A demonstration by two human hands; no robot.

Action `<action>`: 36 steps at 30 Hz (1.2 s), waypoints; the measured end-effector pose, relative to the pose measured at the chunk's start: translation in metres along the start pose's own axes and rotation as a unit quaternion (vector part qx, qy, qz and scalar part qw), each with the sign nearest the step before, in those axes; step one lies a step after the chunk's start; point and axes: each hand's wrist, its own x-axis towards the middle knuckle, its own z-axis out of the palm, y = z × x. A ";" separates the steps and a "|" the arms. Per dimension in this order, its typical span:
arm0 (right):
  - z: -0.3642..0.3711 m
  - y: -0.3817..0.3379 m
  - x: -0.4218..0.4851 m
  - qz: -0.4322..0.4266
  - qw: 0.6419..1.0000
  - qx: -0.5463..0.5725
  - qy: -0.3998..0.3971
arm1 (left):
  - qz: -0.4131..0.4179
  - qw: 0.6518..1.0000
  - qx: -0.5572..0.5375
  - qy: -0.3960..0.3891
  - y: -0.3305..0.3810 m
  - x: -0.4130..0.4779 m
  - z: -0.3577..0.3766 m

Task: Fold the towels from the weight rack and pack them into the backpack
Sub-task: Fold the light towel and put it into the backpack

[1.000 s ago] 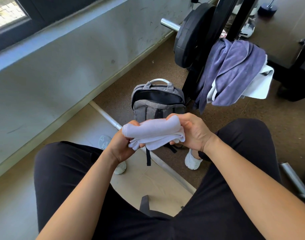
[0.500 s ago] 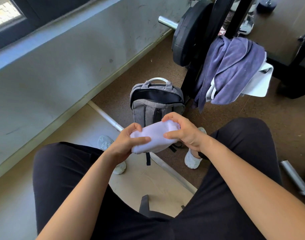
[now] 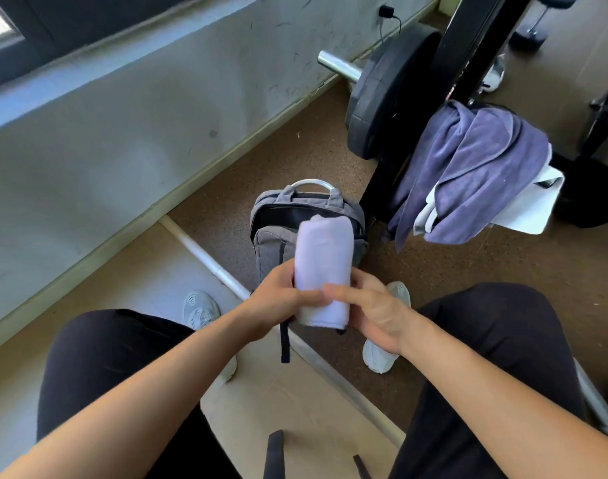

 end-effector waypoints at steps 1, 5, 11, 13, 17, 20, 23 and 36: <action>-0.002 -0.002 0.005 -0.004 1.000 -0.009 0.010 | 0.005 1.000 -0.006 -0.001 0.004 0.010 -0.003; -0.018 -0.023 0.035 -0.046 0.995 -0.028 0.088 | 0.009 0.992 0.109 -0.057 0.019 0.047 -0.022; -0.065 -0.079 0.091 -0.159 0.919 -0.320 0.167 | 0.078 0.916 0.385 0.085 0.033 0.122 -0.086; -0.082 -0.084 0.109 -0.172 0.880 -0.404 0.182 | 0.103 0.865 0.477 0.119 0.022 0.148 -0.106; -0.099 -0.077 0.133 -0.166 0.853 -0.466 0.163 | 0.155 0.801 0.574 0.073 -0.020 0.180 -0.121; -0.099 -0.074 0.143 -0.170 0.835 -0.501 0.152 | 0.164 0.780 0.599 0.083 -0.028 0.184 -0.119; -0.095 -0.073 0.146 -0.165 0.822 -0.524 0.150 | 0.143 0.749 0.641 0.083 -0.029 0.178 -0.117; -0.087 -0.012 0.144 0.010 0.669 -0.743 0.018 | 0.136 0.725 0.675 0.000 -0.062 0.146 -0.105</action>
